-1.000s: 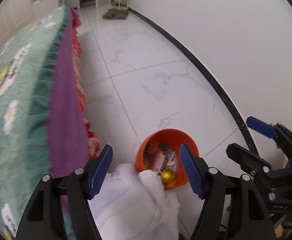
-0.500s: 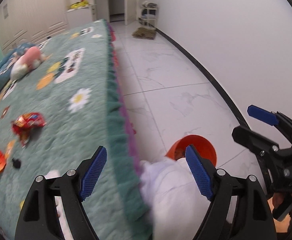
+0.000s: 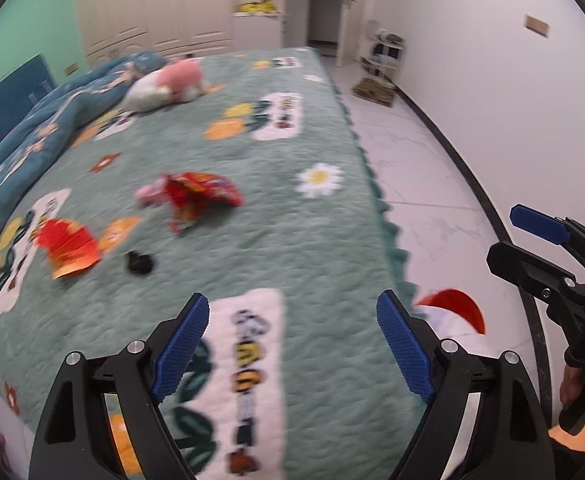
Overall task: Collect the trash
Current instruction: 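Move both open tools back over the bed toward the red snack bag, then close the right tool on the red snack bag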
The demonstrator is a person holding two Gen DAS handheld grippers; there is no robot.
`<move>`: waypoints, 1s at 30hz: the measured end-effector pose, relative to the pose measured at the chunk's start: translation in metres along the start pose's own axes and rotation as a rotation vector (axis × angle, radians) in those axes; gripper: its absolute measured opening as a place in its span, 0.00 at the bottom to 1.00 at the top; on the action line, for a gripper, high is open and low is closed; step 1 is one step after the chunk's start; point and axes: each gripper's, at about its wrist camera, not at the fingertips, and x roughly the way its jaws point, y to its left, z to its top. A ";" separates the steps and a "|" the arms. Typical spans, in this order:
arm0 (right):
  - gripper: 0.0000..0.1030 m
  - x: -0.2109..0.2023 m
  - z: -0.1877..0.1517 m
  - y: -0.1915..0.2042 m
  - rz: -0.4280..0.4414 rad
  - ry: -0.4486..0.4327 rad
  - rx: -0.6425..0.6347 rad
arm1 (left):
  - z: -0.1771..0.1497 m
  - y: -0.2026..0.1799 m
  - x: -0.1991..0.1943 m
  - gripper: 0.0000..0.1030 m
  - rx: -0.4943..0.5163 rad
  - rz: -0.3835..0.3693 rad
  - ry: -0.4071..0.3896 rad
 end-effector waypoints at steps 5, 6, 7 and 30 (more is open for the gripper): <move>0.85 0.030 0.020 0.040 0.054 0.022 -0.065 | 0.000 0.045 -0.007 0.83 -0.067 0.052 -0.008; 0.85 0.037 0.024 0.047 0.064 0.029 -0.076 | 0.000 0.054 -0.008 0.83 -0.078 0.062 -0.008; 0.85 0.043 0.027 0.054 0.074 0.034 -0.085 | 0.000 0.061 -0.009 0.83 -0.087 0.068 -0.008; 0.85 0.198 0.096 0.113 0.176 0.134 -0.189 | 0.040 0.172 0.059 0.83 -0.215 0.106 0.044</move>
